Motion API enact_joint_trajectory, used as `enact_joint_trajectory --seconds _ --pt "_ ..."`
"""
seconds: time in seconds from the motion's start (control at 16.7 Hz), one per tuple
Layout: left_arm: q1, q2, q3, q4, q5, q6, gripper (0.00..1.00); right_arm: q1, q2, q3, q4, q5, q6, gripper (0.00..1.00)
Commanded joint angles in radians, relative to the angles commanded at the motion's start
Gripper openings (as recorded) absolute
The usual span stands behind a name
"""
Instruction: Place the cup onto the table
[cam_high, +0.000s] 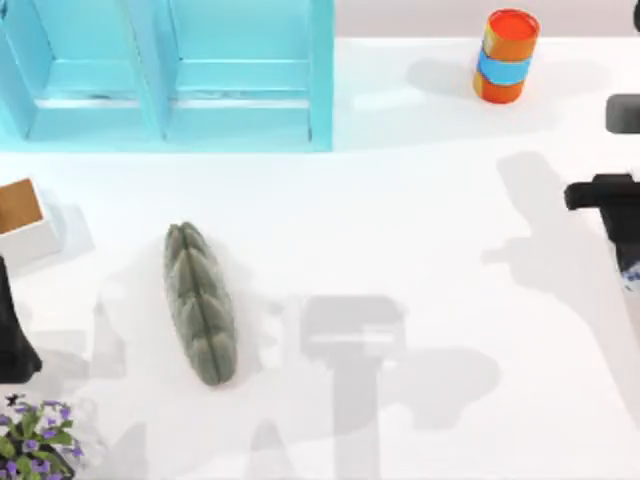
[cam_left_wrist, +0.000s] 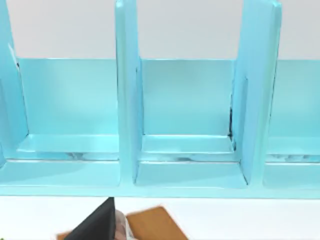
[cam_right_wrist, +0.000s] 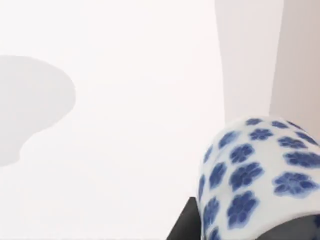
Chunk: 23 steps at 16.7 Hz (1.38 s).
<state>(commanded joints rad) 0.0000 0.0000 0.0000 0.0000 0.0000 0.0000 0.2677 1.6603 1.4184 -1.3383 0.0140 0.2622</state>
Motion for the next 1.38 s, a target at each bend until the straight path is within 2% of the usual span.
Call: enact_joint_trajectory --seconds 0.24,0.48,0.66,1.02,1.38 --pt "0.0 0.0 0.0 0.0 0.0 0.0 1.0 0.363 0.163 0.182 -0.015 -0.004 0.353 0.0" --pt "0.0 0.0 0.0 0.0 0.0 0.0 1.0 0.577 0.288 0.32 -0.022 -0.012 0.572 0.0" --pt "0.0 0.0 0.0 0.0 0.0 0.0 1.0 0.629 0.338 0.374 -0.024 -0.016 0.646 0.0" --pt "0.0 0.0 0.0 0.0 0.0 0.0 1.0 0.628 0.342 0.374 -0.019 -0.018 0.655 0.0" --pt "0.0 0.0 0.0 0.0 0.0 0.0 1.0 0.633 0.363 0.211 0.173 -0.015 0.655 0.0"
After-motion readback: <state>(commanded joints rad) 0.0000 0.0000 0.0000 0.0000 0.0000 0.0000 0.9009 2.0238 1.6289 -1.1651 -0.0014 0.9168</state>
